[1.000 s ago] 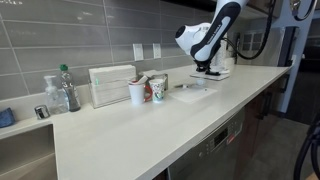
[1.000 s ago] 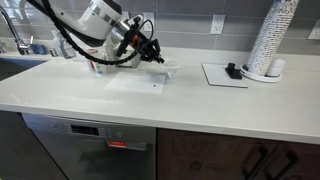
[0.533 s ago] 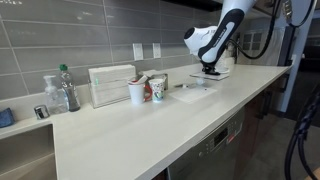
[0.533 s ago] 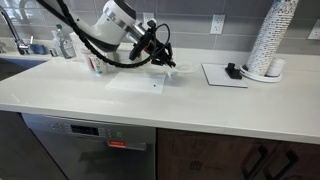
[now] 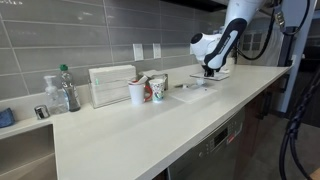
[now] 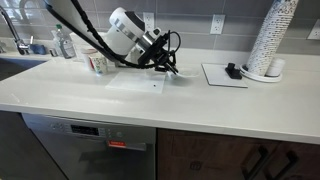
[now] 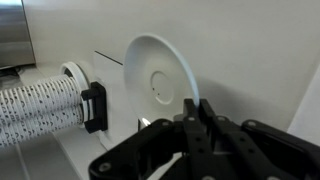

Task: Move the white plate to the right

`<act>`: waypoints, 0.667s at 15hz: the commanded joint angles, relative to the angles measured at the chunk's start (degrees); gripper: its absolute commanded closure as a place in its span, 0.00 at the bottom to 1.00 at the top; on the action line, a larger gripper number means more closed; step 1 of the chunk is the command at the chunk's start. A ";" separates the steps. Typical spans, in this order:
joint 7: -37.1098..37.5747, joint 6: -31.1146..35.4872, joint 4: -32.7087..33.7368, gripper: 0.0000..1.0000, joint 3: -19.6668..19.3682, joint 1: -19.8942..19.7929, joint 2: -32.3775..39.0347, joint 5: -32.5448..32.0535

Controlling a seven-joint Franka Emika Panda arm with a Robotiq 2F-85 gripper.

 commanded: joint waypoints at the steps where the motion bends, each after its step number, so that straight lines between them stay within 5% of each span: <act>1: -4.01 6.25 1.17 0.98 -1.44 -1.52 1.88 -1.45; 10: -11.45 16.85 2.22 0.98 -2.24 -5.05 5.21 -0.19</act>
